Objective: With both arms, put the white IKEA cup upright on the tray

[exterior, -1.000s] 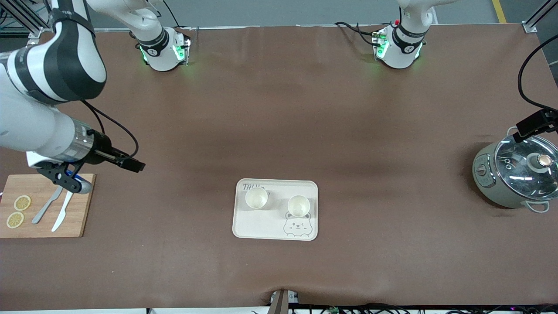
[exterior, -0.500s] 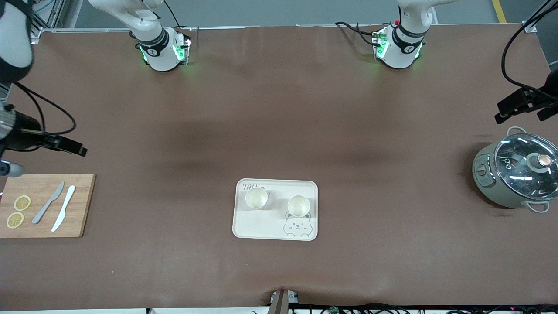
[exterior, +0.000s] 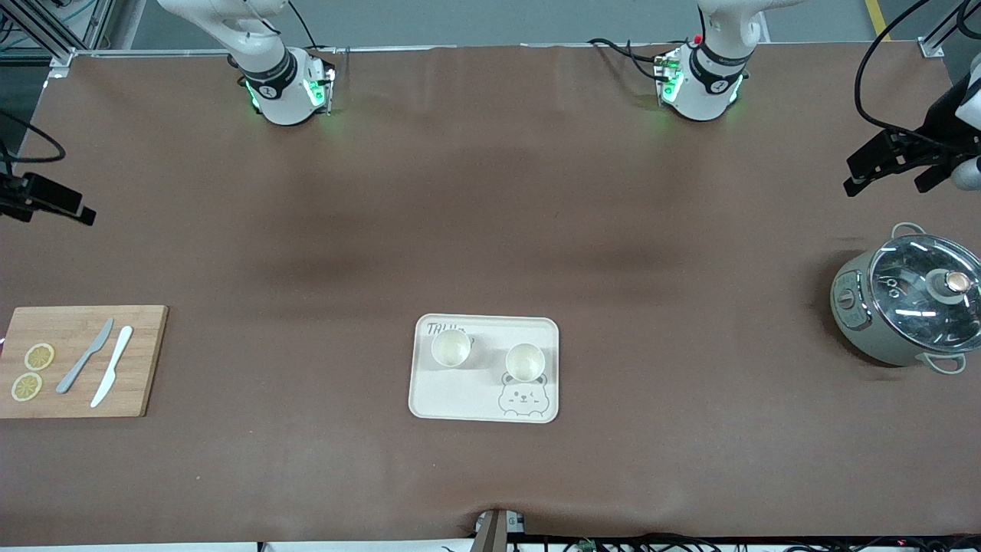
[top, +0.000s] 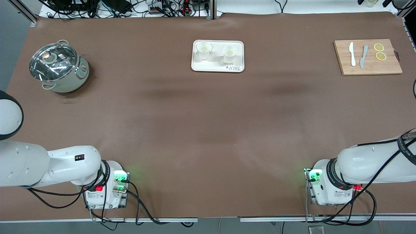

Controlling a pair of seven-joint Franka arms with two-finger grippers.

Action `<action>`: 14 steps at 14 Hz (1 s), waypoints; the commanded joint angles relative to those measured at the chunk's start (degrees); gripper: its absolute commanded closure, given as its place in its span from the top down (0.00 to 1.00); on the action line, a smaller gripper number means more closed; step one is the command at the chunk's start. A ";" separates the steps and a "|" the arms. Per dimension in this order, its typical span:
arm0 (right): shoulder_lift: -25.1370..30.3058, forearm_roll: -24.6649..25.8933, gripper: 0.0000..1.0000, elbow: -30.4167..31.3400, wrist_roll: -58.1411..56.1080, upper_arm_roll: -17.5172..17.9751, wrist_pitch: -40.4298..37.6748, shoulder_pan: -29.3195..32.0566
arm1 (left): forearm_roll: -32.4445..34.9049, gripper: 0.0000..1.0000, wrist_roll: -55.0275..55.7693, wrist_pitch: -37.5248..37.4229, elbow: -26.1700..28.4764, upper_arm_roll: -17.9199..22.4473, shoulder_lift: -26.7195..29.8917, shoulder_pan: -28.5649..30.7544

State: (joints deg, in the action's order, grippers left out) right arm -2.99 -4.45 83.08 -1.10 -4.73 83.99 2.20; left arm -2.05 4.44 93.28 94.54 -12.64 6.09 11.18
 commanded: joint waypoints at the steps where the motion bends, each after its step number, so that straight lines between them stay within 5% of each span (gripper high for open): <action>1: 3.25 1.90 1.00 0.59 -0.92 0.86 -1.98 0.26 | -1.38 1.00 -0.40 0.76 0.48 0.33 0.85 0.68; 8: 3.43 7.70 1.00 0.50 -0.66 1.30 -2.60 -3.86 | -1.12 1.00 0.12 0.76 -3.83 0.24 -3.02 0.42; 14: 3.43 7.00 1.00 0.68 -0.22 0.86 -2.08 -3.08 | -0.68 1.00 0.04 0.76 -3.75 0.24 -3.19 0.51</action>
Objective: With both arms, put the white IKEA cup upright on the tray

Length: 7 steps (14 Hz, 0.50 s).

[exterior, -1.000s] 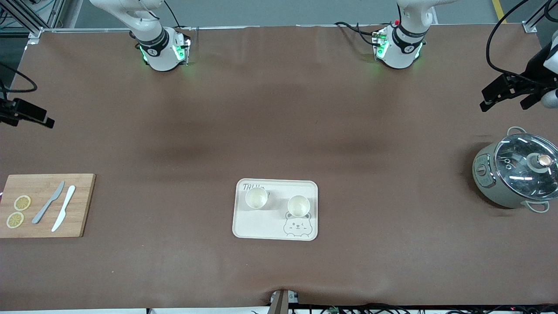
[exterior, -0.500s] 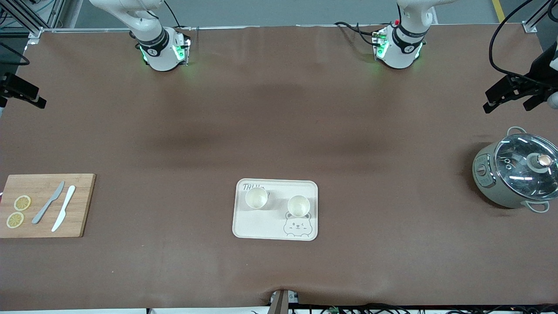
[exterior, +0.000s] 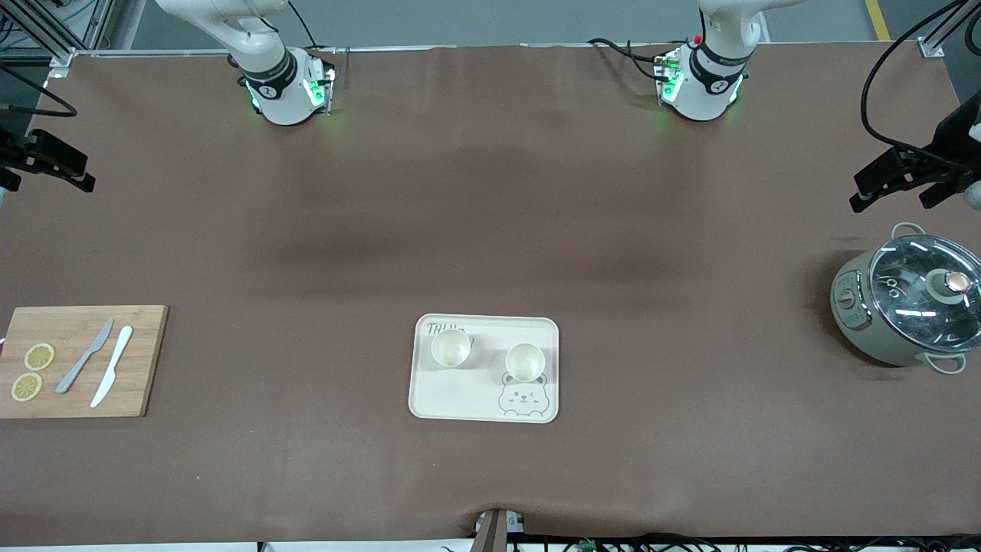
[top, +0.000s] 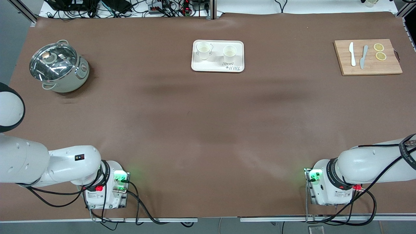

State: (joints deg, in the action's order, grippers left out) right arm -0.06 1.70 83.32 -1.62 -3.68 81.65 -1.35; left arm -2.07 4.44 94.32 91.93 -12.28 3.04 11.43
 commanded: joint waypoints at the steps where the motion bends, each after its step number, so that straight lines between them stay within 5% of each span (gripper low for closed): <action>1: 0.49 0.50 1.00 0.44 0.30 -0.27 0.17 0.91 | -0.57 1.00 0.04 -0.36 -1.14 -0.20 -0.14 0.25; 5: 0.41 0.32 1.00 0.35 0.30 -0.19 -1.05 0.82 | -0.57 1.00 -0.14 -0.45 -0.87 0.06 0.82 -0.44; 7: 0.32 0.32 1.00 0.35 0.30 -0.27 -1.32 1.00 | -0.57 1.00 0.21 -2.29 -0.61 3.46 1.44 -5.08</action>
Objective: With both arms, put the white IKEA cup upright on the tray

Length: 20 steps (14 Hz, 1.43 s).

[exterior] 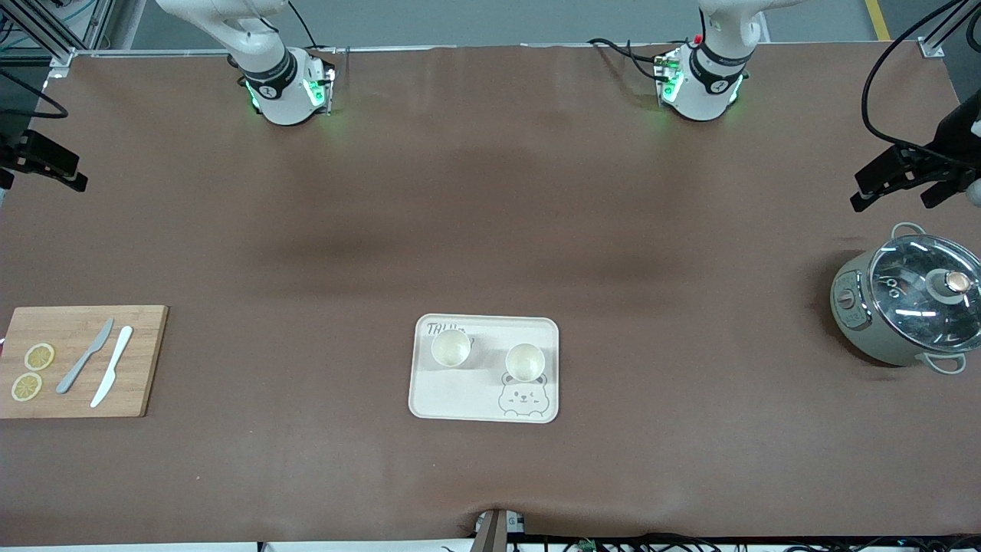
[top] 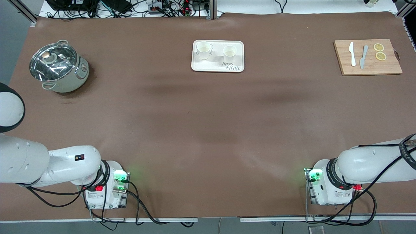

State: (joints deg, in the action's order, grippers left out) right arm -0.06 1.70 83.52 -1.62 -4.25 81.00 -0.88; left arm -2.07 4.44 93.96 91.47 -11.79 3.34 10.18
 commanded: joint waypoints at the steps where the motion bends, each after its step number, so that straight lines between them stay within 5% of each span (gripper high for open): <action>1: 0.32 0.32 1.00 0.15 0.30 0.30 -0.75 0.53 | -0.57 1.00 0.21 -2.90 -0.07 6.57 1.23 -7.16; 9: 0.32 0.32 1.00 0.15 0.30 0.39 -1.54 0.44 | -0.48 1.00 0.30 -4.84 -0.24 8.54 1.67 -9.30; 20: 0.15 0.23 1.00 0.06 0.47 0.30 -1.89 0.44 | 4.09 1.00 2.85 -3.52 -0.77 4.23 0.01 -8.86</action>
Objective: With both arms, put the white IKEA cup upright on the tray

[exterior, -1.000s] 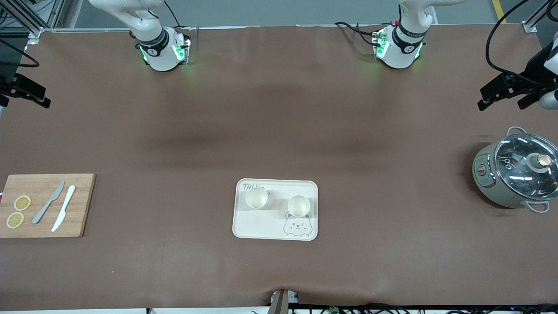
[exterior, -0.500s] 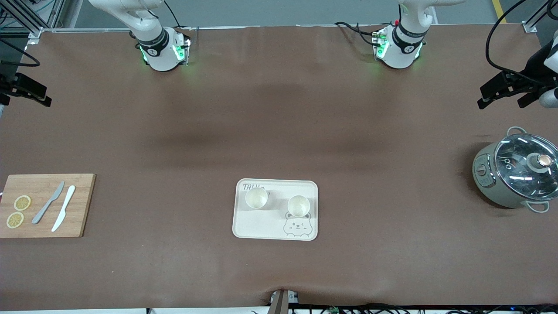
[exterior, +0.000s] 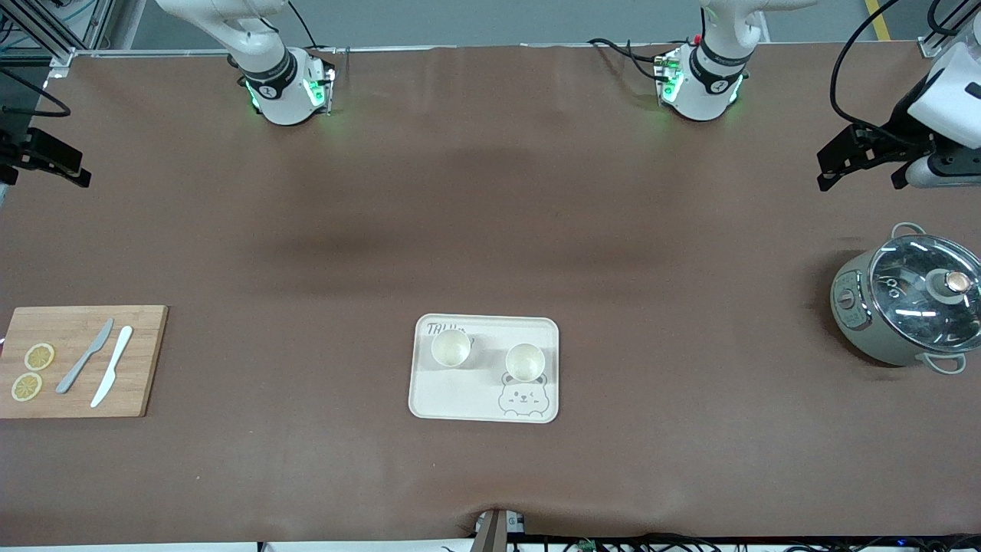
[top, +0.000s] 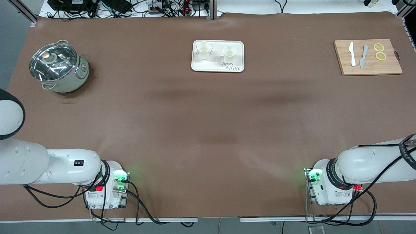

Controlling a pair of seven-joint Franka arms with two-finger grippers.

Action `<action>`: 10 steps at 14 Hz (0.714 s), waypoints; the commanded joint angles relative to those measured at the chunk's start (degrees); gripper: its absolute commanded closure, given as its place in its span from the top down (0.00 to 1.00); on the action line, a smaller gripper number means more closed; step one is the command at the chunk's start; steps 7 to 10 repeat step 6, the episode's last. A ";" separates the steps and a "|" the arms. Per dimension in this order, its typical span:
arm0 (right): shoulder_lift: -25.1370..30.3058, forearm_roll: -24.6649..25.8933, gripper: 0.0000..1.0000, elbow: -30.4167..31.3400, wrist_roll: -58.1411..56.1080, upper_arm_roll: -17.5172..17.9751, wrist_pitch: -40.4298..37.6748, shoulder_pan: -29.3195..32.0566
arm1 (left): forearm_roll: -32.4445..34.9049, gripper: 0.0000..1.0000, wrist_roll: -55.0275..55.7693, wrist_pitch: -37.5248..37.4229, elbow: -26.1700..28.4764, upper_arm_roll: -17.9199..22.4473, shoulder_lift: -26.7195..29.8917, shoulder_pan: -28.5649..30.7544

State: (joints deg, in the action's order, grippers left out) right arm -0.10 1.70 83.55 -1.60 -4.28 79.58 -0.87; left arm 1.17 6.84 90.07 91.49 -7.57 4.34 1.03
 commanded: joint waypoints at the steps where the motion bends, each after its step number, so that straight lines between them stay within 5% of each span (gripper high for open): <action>1: 0.18 0.32 1.00 0.03 0.46 0.33 -0.91 0.52 | 0.76 1.00 0.37 0.98 -0.79 0.18 -1.26 0.29; 10: 0.18 0.32 1.00 0.03 0.46 0.33 -1.00 0.43 | 0.50 1.00 -0.68 1.07 -2.02 0.45 -1.44 0.55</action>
